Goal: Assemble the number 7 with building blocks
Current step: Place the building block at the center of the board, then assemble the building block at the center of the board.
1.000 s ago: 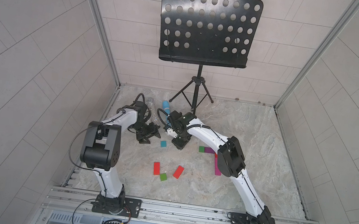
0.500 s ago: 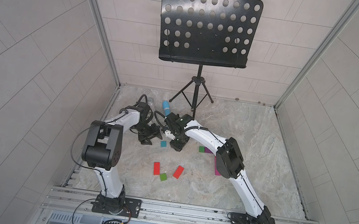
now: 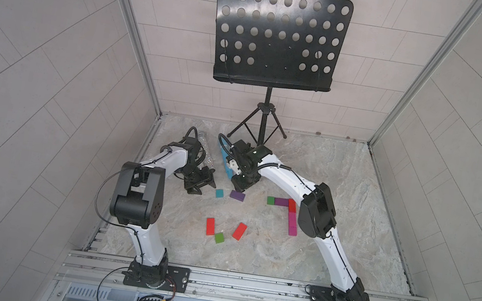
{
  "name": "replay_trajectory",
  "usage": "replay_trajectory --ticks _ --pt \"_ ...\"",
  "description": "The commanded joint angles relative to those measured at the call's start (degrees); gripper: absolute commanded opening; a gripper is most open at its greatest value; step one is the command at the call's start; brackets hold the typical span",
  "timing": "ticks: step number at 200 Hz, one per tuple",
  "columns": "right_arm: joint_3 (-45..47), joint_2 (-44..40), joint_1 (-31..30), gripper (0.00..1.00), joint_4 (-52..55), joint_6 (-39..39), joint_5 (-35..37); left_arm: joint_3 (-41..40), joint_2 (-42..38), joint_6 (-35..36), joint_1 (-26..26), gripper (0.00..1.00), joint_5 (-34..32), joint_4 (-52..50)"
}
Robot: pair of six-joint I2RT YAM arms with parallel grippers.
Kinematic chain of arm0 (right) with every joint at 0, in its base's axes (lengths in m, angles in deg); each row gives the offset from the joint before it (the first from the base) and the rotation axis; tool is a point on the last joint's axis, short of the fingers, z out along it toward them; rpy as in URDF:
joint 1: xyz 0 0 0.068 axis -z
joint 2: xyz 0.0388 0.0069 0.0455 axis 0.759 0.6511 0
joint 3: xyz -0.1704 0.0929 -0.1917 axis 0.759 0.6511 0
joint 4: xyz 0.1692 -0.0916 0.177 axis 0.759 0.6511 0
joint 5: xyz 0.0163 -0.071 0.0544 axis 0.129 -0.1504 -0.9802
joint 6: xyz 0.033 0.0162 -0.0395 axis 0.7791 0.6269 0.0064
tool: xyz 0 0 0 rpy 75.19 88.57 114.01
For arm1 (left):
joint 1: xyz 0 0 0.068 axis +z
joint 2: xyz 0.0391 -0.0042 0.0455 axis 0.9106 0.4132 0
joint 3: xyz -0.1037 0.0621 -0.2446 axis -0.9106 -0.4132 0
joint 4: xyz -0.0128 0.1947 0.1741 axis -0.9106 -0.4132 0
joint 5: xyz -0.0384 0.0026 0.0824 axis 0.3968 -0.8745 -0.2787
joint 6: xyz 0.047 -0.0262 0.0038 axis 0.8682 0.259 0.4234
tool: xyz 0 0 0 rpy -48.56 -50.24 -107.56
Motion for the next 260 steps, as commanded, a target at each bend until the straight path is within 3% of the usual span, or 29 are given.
replay_trajectory --ticks 1,33,57,81,122,147,260 --pt "2.51 -7.14 1.28 0.56 -2.78 6.81 -6.93 2.75 1.10 1.48 -0.39 0.69 -1.06 -1.29" --pt "10.24 -9.55 3.56 0.56 -3.82 12.73 -10.66 4.83 2.52 1.45 -1.21 0.68 0.24 -0.77" --pt "20.22 -13.15 5.81 0.52 -10.69 20.53 -14.85 5.12 3.67 2.10 -1.70 0.59 0.69 -0.92" --pt "25.16 -15.06 6.19 0.51 -14.66 24.91 -16.50 3.88 3.97 3.13 -2.10 0.58 -0.61 -1.44" --pt "27.12 -13.54 5.89 0.49 -16.31 28.66 -17.12 3.36 4.59 3.54 -2.30 0.52 -0.47 -1.10" --pt "27.02 -11.74 5.89 0.43 -17.34 30.63 -18.06 3.32 5.04 3.22 -2.88 0.47 0.07 -0.67" --pt "23.48 -6.02 5.07 0.36 -13.79 32.08 -17.61 2.08 6.40 1.15 -3.69 0.47 1.18 1.63"
